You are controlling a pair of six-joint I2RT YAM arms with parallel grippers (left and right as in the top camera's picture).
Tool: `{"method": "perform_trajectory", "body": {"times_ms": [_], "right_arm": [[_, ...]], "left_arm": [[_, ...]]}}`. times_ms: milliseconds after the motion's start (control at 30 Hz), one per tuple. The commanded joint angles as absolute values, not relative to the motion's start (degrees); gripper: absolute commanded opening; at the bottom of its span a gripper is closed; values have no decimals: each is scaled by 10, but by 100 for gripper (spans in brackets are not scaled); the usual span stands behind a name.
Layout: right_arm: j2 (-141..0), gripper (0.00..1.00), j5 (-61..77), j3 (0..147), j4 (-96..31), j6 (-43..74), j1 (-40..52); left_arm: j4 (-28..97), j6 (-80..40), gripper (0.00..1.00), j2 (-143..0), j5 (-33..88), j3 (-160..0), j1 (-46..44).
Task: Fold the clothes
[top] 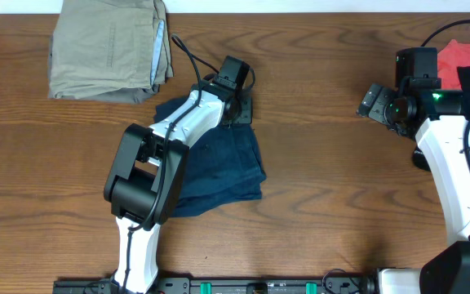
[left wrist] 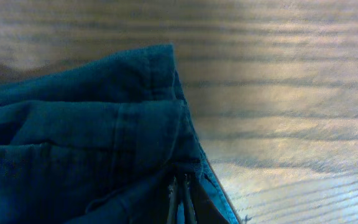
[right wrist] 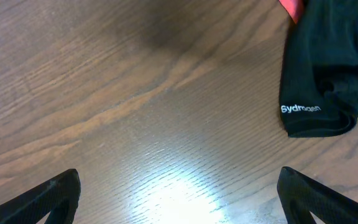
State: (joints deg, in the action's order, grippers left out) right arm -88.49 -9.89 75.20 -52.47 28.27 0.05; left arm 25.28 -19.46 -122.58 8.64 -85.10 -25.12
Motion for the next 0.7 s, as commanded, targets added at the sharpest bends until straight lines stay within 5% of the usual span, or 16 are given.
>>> {"method": "perform_trajectory", "body": {"times_ms": [0, 400, 467, 600, 667], "right_arm": [[-884, 99, -101, 753, -524, 287, 2], [-884, 99, -101, 753, -524, 287, 2], [-884, 99, -101, 753, -524, 287, 2], [-884, 99, -101, 753, -524, 287, 2], [-884, 99, -101, 753, -524, 287, 2]], "left_arm": [[240, -192, 8, -1250, 77, -852, -241], [298, -192, 12, -1131, 112, -867, -233], [326, -201, 32, -1091, 125, -867, -233], [359, -213, 89, -1016, 175, -867, -225], [384, -213, 100, -979, 173, -867, -218]]}}
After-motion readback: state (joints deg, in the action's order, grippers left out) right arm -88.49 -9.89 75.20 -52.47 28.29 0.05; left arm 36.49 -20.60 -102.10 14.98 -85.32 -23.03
